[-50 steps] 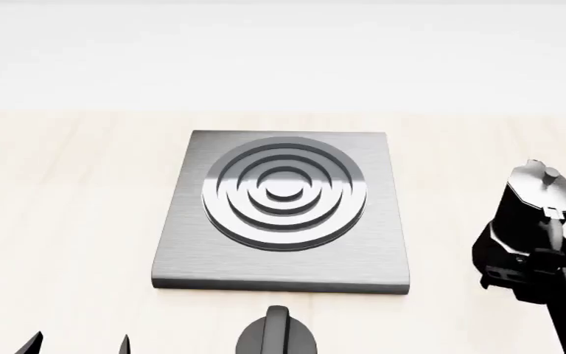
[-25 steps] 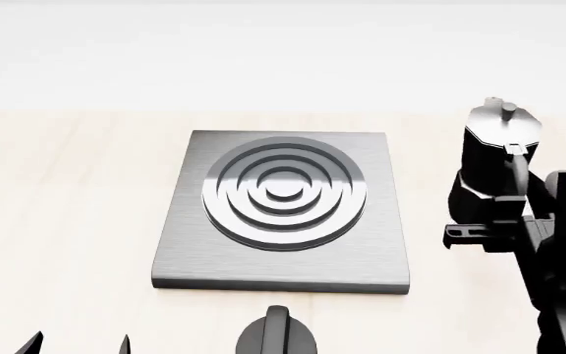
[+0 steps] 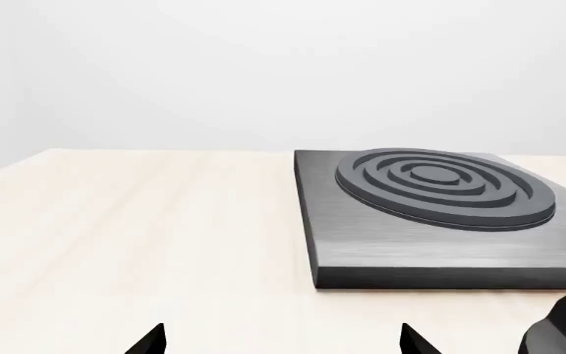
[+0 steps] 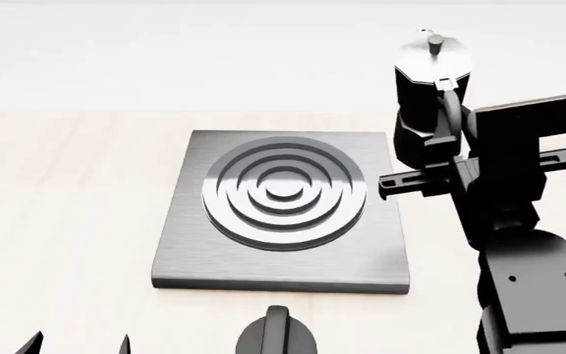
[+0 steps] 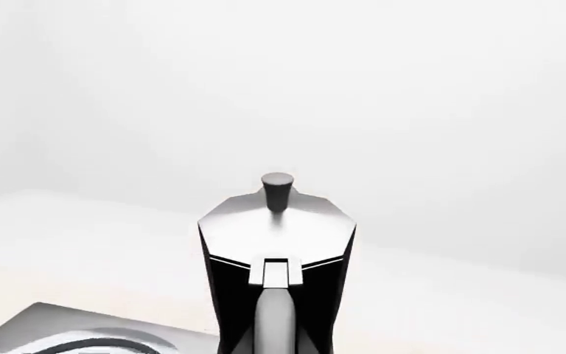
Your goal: Put the moka pot on the stove.
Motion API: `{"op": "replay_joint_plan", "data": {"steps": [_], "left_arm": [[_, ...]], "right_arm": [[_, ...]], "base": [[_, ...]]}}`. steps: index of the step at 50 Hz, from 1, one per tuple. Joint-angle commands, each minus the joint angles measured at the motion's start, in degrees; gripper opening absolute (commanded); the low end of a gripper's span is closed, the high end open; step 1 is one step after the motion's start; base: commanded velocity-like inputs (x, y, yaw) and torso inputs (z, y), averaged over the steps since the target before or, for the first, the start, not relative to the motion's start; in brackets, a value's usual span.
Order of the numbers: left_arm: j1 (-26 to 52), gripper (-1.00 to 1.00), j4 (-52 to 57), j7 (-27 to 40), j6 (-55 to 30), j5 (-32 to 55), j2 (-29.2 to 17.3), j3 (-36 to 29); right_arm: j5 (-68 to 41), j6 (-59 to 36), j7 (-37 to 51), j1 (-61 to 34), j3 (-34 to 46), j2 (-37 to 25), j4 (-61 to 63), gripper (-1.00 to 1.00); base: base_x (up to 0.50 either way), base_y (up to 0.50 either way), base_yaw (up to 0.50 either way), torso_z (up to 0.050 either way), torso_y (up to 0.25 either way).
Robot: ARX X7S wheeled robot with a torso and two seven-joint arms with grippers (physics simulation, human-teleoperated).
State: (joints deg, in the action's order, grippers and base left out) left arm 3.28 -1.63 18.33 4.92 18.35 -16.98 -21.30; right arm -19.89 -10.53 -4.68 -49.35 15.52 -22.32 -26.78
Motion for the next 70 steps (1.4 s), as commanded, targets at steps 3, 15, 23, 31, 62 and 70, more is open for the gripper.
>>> {"op": "replay_joint_plan", "data": {"steps": [3, 15, 23, 31, 62, 70], "left_arm": [[0.0, 1.00, 0.0, 0.2, 0.1, 0.1, -0.1, -0.2], [0.1, 1.00, 0.0, 0.3, 0.1, 0.2, -0.3, -0.4], [0.1, 1.00, -0.1, 0.4, 0.2, 0.3, -0.3, -0.5], [0.2, 1.00, -0.1, 0.4, 0.2, 0.4, -0.4, -0.6], [0.3, 1.00, -0.2, 0.7, 0.5, 0.9, -0.6, -0.9], [0.3, 1.00, -0.2, 0.8, 0.6, 1.0, -0.6, -0.9]], "right_arm": [[3.2, 4.7, -1.4, -9.5, 2.1, 5.6, -9.2, -1.00], [4.2, 14.0, -5.0, -19.0, 3.1, 12.6, -27.9, -1.00], [5.3, 24.2, -8.2, -27.1, 3.0, 18.4, -48.0, -1.00], [6.7, 23.0, -9.3, -27.8, 0.2, 20.1, -48.2, -1.00], [-5.1, 18.0, -6.9, -26.1, 9.8, 22.3, -48.2, -1.00], [-5.7, 16.2, -6.2, -25.3, 10.5, 22.3, -48.2, -1.00]], "base": [[0.00, 0.00, 0.00, 0.000, 0.000], [0.00, 0.00, 0.00, 0.000, 0.001], [0.00, 0.00, 0.00, 0.000, 0.001], [0.00, 0.00, 0.00, 0.000, 0.001], [0.00, 0.00, 0.00, 0.000, 0.001], [0.00, 0.00, 0.00, 0.002, 0.001]]}}
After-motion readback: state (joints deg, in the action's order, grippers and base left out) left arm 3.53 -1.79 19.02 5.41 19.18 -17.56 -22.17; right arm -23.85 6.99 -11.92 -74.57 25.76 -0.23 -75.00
